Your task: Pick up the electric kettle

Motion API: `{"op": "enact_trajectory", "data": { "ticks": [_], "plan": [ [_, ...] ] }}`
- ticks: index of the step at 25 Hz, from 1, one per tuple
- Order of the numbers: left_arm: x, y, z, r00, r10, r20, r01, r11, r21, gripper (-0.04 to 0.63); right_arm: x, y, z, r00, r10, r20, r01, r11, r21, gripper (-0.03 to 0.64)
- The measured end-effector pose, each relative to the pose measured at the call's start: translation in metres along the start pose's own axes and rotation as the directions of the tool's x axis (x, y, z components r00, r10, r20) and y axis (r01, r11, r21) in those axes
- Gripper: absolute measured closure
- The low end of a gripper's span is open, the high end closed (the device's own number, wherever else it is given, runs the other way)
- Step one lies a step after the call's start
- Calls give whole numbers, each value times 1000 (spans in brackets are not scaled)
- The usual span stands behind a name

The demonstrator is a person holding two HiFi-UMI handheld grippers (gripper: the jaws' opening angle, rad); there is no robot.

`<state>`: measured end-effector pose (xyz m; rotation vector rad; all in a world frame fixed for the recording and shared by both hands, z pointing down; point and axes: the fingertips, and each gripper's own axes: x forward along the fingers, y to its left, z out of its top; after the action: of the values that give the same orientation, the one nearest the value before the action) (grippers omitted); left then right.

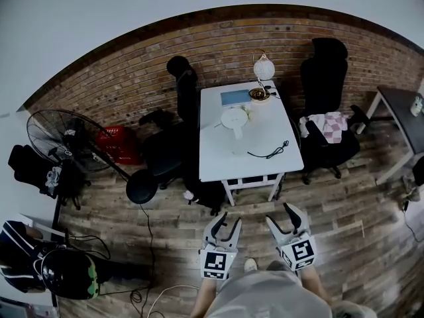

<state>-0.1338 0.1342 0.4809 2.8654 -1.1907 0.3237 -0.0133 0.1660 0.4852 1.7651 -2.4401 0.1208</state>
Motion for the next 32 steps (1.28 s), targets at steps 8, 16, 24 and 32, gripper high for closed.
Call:
{"op": "enact_trajectory", "data": {
  "ticks": [8, 16, 24, 32],
  "plan": [
    [14, 10, 4, 1000, -22, 9, 22, 1000, 1, 431, 13, -9, 4, 1000, -21, 15, 22, 1000, -21, 354],
    [26, 20, 7, 1000, -26, 14, 26, 1000, -1, 431, 25, -15, 7, 1000, -28, -6, 28, 1000, -13, 354],
    [49, 27, 8, 1000, -15, 9, 15, 1000, -4, 431, 43, -32, 9, 1000, -18, 5, 18, 1000, -15, 354],
    [93, 34, 7, 1000, -4, 8, 4, 1000, -6, 431, 69, -67, 4, 1000, -9, -10, 9, 1000, -9, 354]
  ]
}}
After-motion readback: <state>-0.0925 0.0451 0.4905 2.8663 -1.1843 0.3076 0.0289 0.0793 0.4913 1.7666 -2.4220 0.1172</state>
